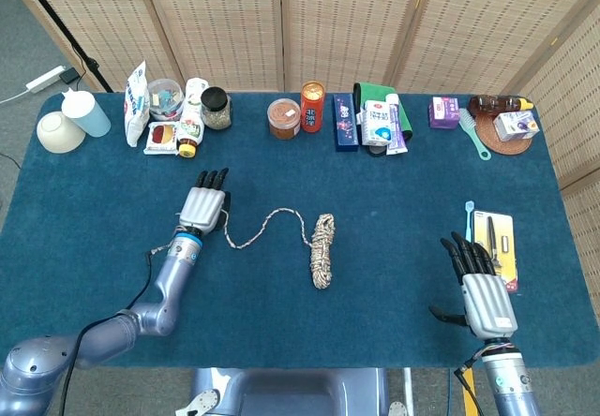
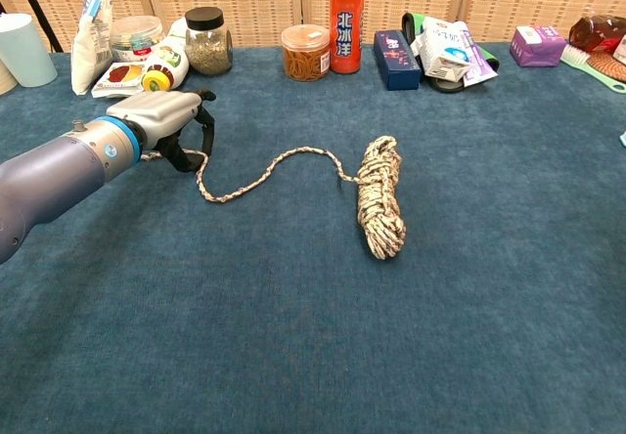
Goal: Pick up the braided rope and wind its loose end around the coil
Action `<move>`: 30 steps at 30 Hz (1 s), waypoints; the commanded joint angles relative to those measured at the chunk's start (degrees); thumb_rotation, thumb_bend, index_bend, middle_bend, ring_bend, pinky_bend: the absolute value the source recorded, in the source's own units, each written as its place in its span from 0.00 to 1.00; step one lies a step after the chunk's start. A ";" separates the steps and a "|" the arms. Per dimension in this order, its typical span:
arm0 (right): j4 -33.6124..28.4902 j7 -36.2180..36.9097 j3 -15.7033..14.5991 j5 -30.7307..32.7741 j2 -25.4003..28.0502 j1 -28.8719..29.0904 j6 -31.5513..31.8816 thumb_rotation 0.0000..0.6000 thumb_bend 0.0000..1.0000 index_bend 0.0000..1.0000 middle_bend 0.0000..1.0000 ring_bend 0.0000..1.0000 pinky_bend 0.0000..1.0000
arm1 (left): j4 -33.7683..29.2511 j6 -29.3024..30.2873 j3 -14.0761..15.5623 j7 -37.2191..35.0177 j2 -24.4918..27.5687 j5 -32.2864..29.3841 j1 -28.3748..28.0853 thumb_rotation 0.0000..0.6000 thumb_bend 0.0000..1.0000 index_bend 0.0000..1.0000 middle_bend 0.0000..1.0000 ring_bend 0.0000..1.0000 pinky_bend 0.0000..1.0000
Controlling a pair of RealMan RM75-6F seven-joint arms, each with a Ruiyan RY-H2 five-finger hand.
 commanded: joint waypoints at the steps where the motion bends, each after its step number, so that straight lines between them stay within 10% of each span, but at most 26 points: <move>1: -0.03 -0.02 -0.06 0.00 -0.01 0.04 -0.10 1.00 0.00 0.00 0.00 0.00 0.00 | -1.14 0.63 0.21 -0.36 0.91 0.61 0.47 1.00 0.44 0.59 0.00 0.00 0.00; 20: 0.56 -2.79 -0.58 0.08 -1.78 0.40 -0.56 1.00 0.00 0.00 0.00 0.00 0.00 | -19.90 6.52 2.20 -1.38 15.48 4.77 5.95 1.00 0.44 0.60 0.00 0.00 0.00; 30: -0.51 -9.25 2.97 3.59 -5.61 8.31 -10.16 1.00 0.00 0.00 0.00 0.00 0.00 | -43.04 11.65 4.84 2.40 33.89 8.62 10.85 1.00 0.43 0.60 0.00 0.00 0.00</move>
